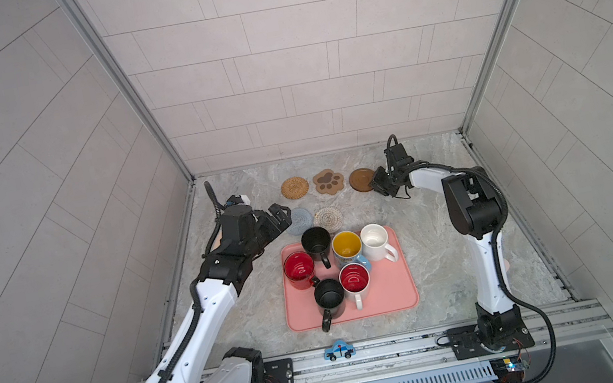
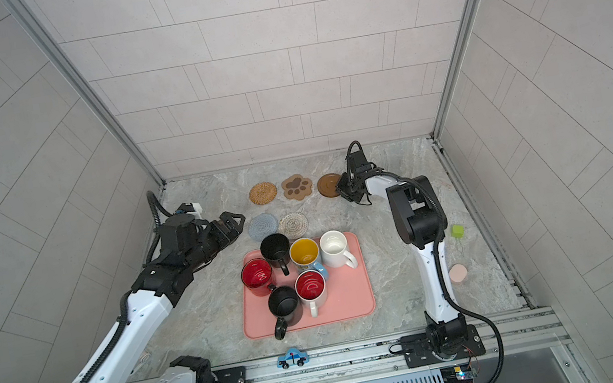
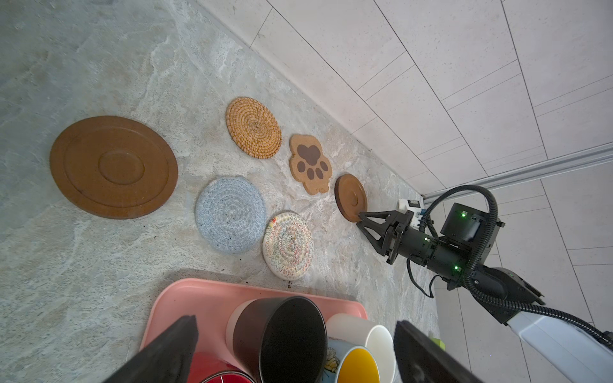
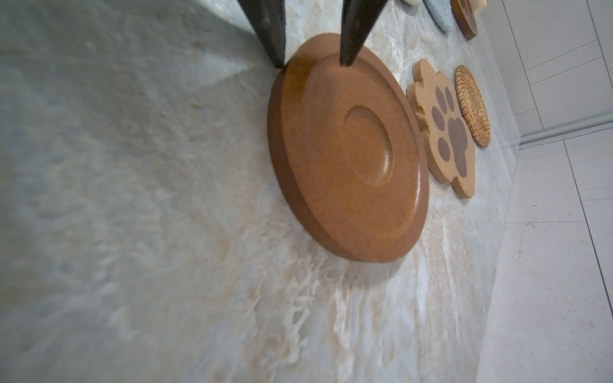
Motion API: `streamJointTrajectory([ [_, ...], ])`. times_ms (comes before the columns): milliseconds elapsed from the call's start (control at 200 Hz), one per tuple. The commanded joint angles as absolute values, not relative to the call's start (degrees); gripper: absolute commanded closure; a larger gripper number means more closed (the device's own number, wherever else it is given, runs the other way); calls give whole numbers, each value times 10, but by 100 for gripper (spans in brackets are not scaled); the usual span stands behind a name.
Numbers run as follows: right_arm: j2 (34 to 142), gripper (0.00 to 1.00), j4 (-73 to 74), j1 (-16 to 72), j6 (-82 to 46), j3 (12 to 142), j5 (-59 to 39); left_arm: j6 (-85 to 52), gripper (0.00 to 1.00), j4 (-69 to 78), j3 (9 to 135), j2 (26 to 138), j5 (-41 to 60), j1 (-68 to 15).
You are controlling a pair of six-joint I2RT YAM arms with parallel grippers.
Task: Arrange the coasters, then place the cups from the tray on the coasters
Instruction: 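Lift the right gripper toward the paw coaster while the left gripper reaches forward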
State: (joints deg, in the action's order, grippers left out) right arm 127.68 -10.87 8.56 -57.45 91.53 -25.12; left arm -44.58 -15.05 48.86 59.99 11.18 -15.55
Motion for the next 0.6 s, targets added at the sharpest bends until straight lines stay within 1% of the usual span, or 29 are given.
streamJointTrajectory([
  [0, 1256, 68, -153, 84, -550, 936, -242, -442, 0, -164, 513, 600, 100, -158],
  [100, 1230, 67, -208, 82, -504, 954, -231, -433, 0, -165, 524, 606, 95, -158],
  [305, 1173, 66, -273, 82, -441, 954, -224, -426, 0, -164, 528, 608, 95, -159],
  [470, 1121, 66, -313, 86, -388, 929, -220, -418, 0, -165, 526, 608, 102, -159],
  [595, 1091, 66, -322, 90, -357, 908, -246, -401, 0, -168, 531, 615, 101, -158],
])
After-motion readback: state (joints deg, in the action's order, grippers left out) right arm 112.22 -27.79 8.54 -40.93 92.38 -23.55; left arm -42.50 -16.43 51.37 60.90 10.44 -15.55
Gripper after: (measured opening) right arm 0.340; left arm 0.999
